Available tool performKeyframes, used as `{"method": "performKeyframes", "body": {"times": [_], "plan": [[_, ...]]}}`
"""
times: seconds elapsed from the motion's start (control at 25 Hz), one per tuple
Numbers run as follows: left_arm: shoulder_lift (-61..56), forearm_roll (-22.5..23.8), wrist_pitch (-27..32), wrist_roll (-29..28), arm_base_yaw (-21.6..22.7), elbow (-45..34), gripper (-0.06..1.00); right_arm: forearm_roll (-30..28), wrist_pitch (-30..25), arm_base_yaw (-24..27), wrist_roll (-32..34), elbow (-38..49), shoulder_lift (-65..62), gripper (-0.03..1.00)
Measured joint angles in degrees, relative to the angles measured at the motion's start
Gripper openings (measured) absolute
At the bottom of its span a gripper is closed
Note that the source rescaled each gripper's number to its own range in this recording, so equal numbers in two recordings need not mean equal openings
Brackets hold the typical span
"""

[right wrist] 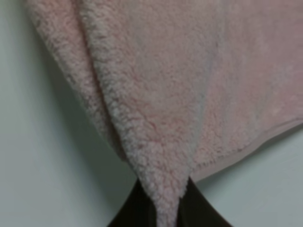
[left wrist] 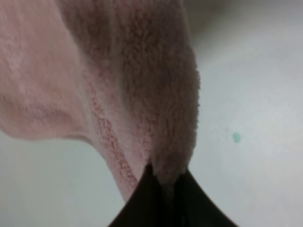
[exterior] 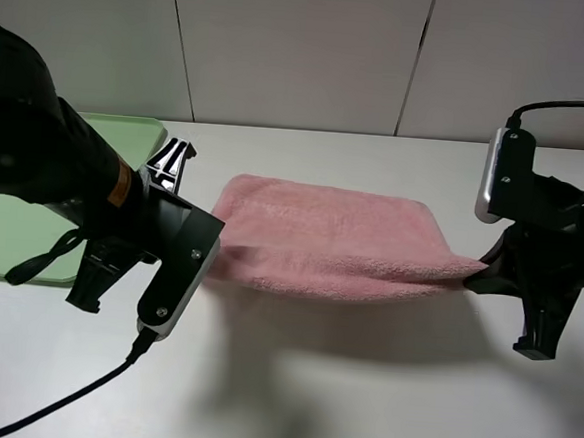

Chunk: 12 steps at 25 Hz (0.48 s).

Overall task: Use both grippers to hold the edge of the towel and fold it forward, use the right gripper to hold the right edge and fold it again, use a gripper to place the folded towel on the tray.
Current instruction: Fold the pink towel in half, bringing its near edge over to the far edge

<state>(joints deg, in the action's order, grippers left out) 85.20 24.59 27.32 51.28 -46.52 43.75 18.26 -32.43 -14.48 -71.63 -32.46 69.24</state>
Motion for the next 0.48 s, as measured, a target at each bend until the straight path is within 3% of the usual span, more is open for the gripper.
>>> {"method": "performKeyframes", "body": {"times": [0.16,0.48], "plan": [[-2.9,1.1,0.7,-5.0,-0.1,0.0,0.0,0.0,-2.1,0.0,1.2,0.0,-3.5,0.0],[-9.8,1.5,4.1,-5.7,-0.2,0.0,0.0,0.1,-5.3,0.0,3.5,0.0,-7.6,0.0]]}}
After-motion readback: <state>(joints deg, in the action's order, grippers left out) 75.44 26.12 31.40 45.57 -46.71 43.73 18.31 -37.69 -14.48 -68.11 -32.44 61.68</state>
